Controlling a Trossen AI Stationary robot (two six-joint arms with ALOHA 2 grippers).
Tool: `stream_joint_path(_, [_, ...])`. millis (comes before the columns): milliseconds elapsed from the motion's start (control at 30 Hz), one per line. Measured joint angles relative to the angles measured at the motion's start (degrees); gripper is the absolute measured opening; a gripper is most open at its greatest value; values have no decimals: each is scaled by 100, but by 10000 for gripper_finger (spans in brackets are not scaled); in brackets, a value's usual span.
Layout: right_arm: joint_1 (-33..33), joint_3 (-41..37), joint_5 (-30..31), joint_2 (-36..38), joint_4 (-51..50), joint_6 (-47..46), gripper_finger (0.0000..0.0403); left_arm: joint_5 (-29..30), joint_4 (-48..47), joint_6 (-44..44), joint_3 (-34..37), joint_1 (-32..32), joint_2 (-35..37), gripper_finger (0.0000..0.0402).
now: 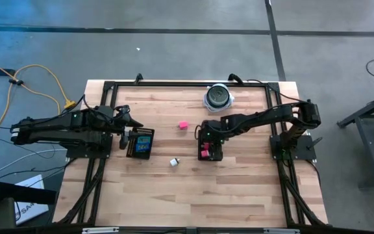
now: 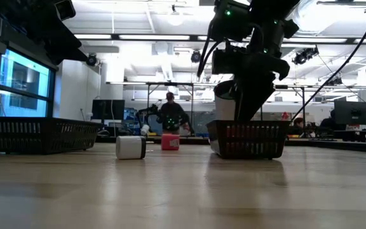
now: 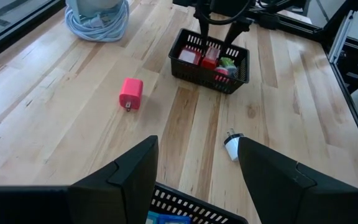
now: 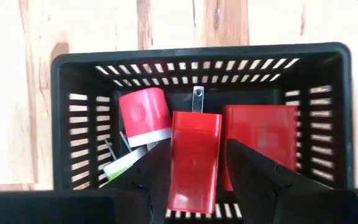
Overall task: Pick & Place Office items
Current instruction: Put the pink charger adapter into the right black bin
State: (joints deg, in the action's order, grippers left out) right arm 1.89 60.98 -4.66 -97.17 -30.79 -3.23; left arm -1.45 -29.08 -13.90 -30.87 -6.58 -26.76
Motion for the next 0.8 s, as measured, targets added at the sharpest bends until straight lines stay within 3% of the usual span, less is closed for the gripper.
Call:
stream_joint_path(433, [13, 763, 55, 0, -932, 182, 141, 0, 0, 0, 0, 0, -1, 216])
stream_joint_path(800, [15, 816, 154, 0, -857, 213, 141, 0, 0, 1, 2, 1, -2, 216])
